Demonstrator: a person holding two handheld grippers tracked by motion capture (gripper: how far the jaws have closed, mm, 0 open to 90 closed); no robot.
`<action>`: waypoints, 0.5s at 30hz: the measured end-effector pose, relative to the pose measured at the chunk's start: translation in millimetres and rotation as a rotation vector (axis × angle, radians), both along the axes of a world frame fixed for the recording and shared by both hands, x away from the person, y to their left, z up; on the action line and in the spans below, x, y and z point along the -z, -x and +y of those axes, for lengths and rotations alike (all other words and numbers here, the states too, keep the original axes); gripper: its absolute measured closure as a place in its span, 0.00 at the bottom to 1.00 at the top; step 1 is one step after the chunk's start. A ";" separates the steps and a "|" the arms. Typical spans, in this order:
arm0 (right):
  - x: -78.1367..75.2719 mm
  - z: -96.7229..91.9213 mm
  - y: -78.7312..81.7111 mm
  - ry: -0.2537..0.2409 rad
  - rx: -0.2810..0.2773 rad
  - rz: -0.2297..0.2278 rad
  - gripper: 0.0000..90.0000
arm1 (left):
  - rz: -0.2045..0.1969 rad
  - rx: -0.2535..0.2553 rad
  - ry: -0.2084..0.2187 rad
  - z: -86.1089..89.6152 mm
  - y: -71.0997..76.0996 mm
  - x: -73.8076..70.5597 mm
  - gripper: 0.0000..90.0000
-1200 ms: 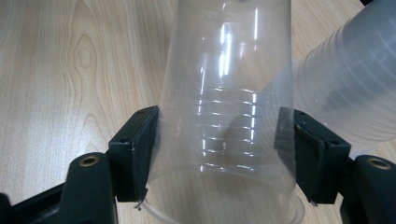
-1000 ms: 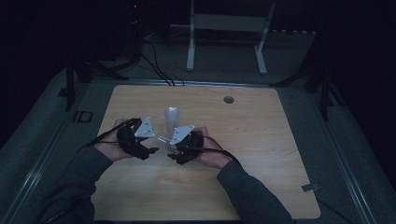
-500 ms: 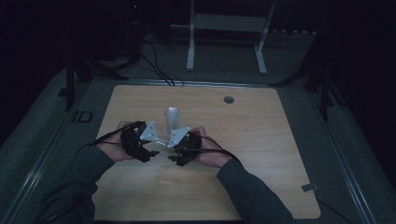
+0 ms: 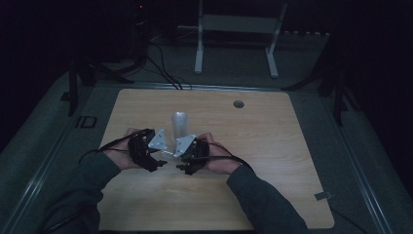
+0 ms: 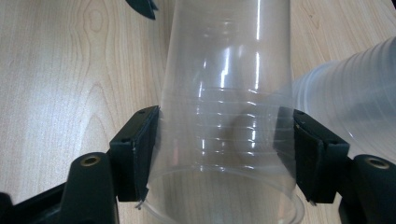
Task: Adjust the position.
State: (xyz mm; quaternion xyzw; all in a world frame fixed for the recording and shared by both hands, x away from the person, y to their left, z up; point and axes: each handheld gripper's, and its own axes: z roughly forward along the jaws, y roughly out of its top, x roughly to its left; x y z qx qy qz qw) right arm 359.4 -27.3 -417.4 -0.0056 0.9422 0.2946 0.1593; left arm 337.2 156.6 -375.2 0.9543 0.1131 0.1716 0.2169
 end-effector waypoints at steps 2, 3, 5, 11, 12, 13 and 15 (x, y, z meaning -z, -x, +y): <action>-0.3 0.4 0.7 0.006 -0.005 -0.001 0.35 | 0.005 0.007 -0.001 -0.6 0.0 1.1 0.37; -0.1 0.7 1.1 0.011 -0.011 -0.004 0.35 | 0.007 0.009 -0.002 -0.8 0.0 1.6 0.37; 0.6 1.1 1.7 0.016 -0.017 -0.010 0.36 | 0.013 0.011 0.000 -1.3 0.1 2.7 0.37; 2.3 1.3 3.4 0.037 -0.036 -0.022 0.36 | 0.023 0.027 -0.013 -2.8 -1.5 4.7 0.37; 2.5 1.4 3.8 0.038 -0.039 -0.022 0.36 | 0.025 0.029 -0.014 -3.2 -1.5 4.9 0.36; 2.4 1.4 4.1 0.039 -0.043 -0.024 0.36 | 0.027 0.033 -0.020 -3.6 -1.8 5.2 0.36; 2.4 1.6 4.2 0.038 -0.048 -0.027 0.36 | 0.032 0.035 -0.023 -4.5 -2.1 6.4 0.35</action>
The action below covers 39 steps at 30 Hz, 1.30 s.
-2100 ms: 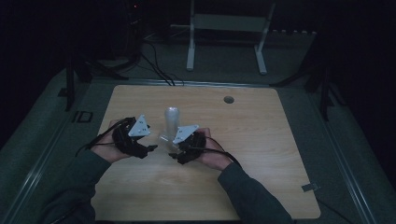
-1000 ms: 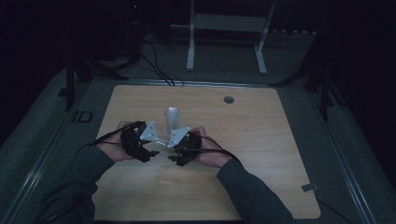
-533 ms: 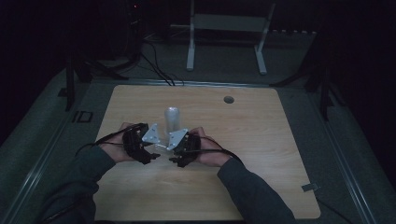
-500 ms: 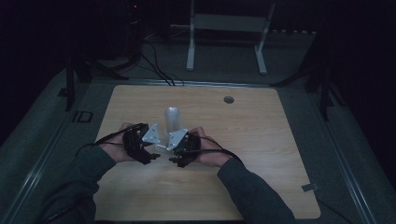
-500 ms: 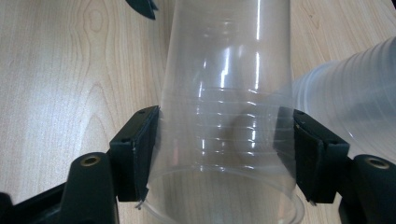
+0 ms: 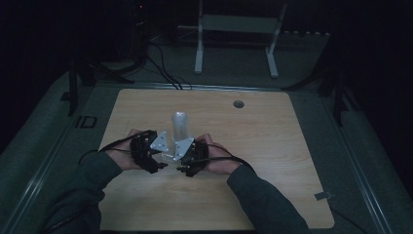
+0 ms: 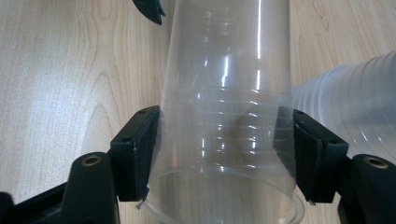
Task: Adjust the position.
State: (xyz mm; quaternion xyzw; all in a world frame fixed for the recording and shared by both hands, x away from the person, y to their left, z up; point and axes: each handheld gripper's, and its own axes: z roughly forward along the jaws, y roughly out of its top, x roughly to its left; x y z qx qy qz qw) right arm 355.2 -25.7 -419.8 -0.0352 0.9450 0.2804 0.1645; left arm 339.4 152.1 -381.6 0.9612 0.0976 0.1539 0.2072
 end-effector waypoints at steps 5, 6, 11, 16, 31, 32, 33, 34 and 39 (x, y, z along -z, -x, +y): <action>-0.5 0.0 1.5 -0.003 -0.021 0.000 0.36 | 0.025 0.003 0.002 -1.4 -1.3 3.9 0.34; -0.6 0.0 1.4 -0.004 -0.028 -0.003 0.36 | 0.030 0.006 -0.003 -1.7 -1.7 4.5 0.34; -0.8 0.3 2.8 -0.004 -0.039 -0.002 0.36 | 0.052 0.016 -0.025 -4.3 -3.3 8.3 0.34; -2.2 1.4 3.6 -0.001 -0.052 -0.006 0.36 | 0.054 0.023 -0.042 -6.9 -3.7 11.4 0.35; -0.4 -0.4 5.8 0.001 -0.058 -0.010 0.30 | 0.032 0.029 -0.060 -7.3 -2.3 12.5 0.46; -0.9 -0.9 5.4 -0.002 -0.058 -0.010 0.29 | 0.035 0.022 -0.050 -7.4 -1.9 13.3 0.46; -1.1 -1.1 5.3 -0.007 -0.058 -0.007 0.27 | 0.034 0.021 -0.048 -7.2 -2.0 13.7 0.46; -1.4 -1.4 5.4 -0.011 -0.057 -0.005 0.25 | 0.031 0.018 -0.048 -6.8 -2.1 13.8 0.46; -5.3 -2.8 5.4 -0.045 -0.052 -0.007 0.22 | 0.028 0.005 -0.029 -4.9 -3.7 15.0 0.46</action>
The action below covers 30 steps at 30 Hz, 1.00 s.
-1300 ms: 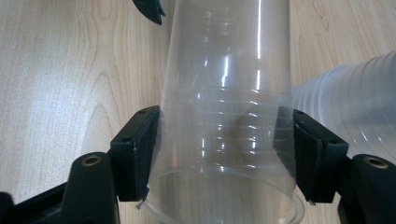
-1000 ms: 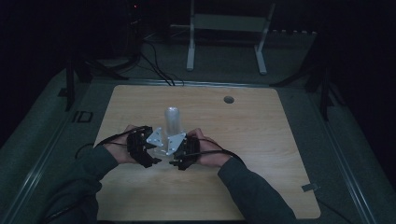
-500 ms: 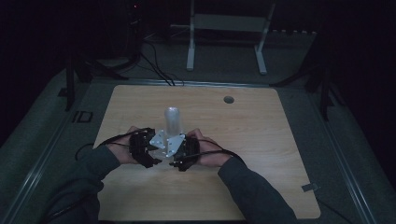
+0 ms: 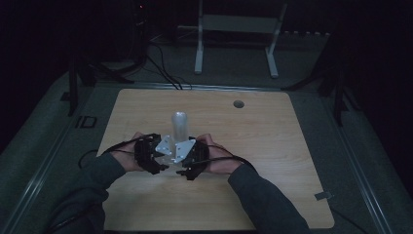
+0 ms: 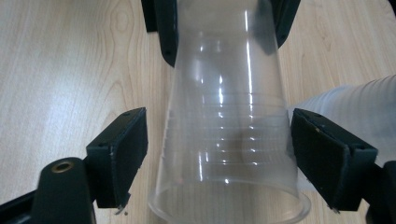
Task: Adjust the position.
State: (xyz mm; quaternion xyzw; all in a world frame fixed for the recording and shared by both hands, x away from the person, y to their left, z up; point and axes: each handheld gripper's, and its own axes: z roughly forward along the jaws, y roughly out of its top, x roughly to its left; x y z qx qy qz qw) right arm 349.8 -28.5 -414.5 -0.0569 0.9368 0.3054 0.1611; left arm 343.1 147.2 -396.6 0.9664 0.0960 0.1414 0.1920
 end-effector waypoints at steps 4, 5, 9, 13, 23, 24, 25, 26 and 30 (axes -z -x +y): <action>-4.1 -1.5 -0.3 -0.036 0.005 0.003 0.21 | 0.002 -0.007 0.006 0.2 -0.8 2.2 0.46; -5.7 -2.2 -0.5 -0.044 0.008 0.005 0.22 | 0.002 -0.009 0.012 0.4 -1.0 2.6 0.46; -11.5 -6.1 -2.4 -0.099 0.024 0.015 0.23 | 0.008 -0.015 0.023 1.5 -1.5 4.0 0.46; -18.2 -10.2 -2.7 -0.130 0.037 0.018 0.23 | 0.009 -0.024 0.041 4.4 -1.5 3.8 0.46; -26.5 -16.8 -8.2 -0.186 0.074 0.039 0.23 | 0.011 -0.064 0.118 19.9 1.5 3.2 0.46; -26.6 -16.9 -8.0 -0.193 0.081 0.041 0.23 | 0.013 -0.067 0.126 21.8 1.9 3.8 0.46; -26.8 -17.1 -8.5 -0.199 0.086 0.044 0.23 | 0.015 -0.073 0.132 23.5 2.4 4.5 0.46; -27.1 -17.4 -9.1 -0.204 0.088 0.046 0.23 | 0.015 -0.080 0.141 25.3 2.8 5.4 0.46; -28.9 -19.8 -11.2 -0.230 0.106 0.056 0.23 | 0.018 -0.097 0.176 32.8 4.6 6.5 0.47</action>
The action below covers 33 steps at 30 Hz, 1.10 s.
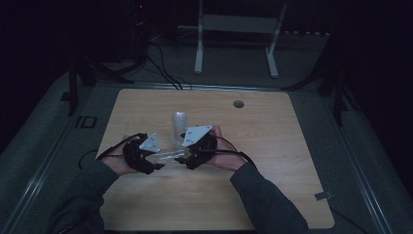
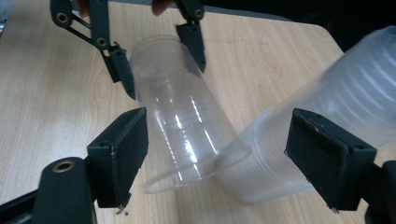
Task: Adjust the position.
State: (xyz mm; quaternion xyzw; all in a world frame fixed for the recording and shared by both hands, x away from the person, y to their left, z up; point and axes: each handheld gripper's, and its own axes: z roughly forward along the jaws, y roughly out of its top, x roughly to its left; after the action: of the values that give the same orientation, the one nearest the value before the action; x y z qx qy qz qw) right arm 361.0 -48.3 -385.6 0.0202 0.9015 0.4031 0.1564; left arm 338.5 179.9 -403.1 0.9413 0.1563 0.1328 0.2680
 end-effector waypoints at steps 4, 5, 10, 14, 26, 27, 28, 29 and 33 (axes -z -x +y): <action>-2.2 -2.3 -1.5 -0.019 0.011 0.010 0.23 | 0.002 -0.016 0.037 6.1 1.4 0.4 0.46; -2.6 -2.7 -1.6 -0.022 0.014 0.013 0.23 | 0.001 -0.019 0.046 7.7 1.8 0.5 0.47; -4.1 -6.7 -3.8 -0.050 0.023 0.030 0.23 | -0.009 -0.039 0.083 13.6 4.5 0.2 0.47; -4.6 -9.1 -5.4 -0.073 0.029 0.050 0.23 | -0.009 -0.046 0.103 15.9 5.0 0.8 0.46; -10.1 -12.8 -6.0 -0.142 0.043 0.065 0.23 | -0.010 -0.072 0.144 21.6 8.7 5.8 0.47; -10.6 -13.3 -5.9 -0.146 0.042 0.066 0.23 | -0.008 -0.077 0.148 22.8 8.6 6.2 0.47; -11.0 -13.7 -5.6 -0.148 0.040 0.066 0.23 | -0.009 -0.083 0.152 24.2 8.4 6.7 0.47; -11.5 -14.0 -5.0 -0.147 0.040 0.065 0.23 | -0.009 -0.087 0.159 25.9 8.1 7.3 0.47; -12.9 -14.6 -3.6 -0.152 0.031 0.062 0.23 | -0.011 -0.109 0.179 31.1 8.2 8.4 0.47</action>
State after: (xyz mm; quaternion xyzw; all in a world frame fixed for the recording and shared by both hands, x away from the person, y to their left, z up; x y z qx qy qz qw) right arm 364.5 -62.9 -372.7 0.0583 0.8722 0.4672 0.1327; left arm 330.3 211.0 -411.5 0.9029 0.2171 0.1377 0.3444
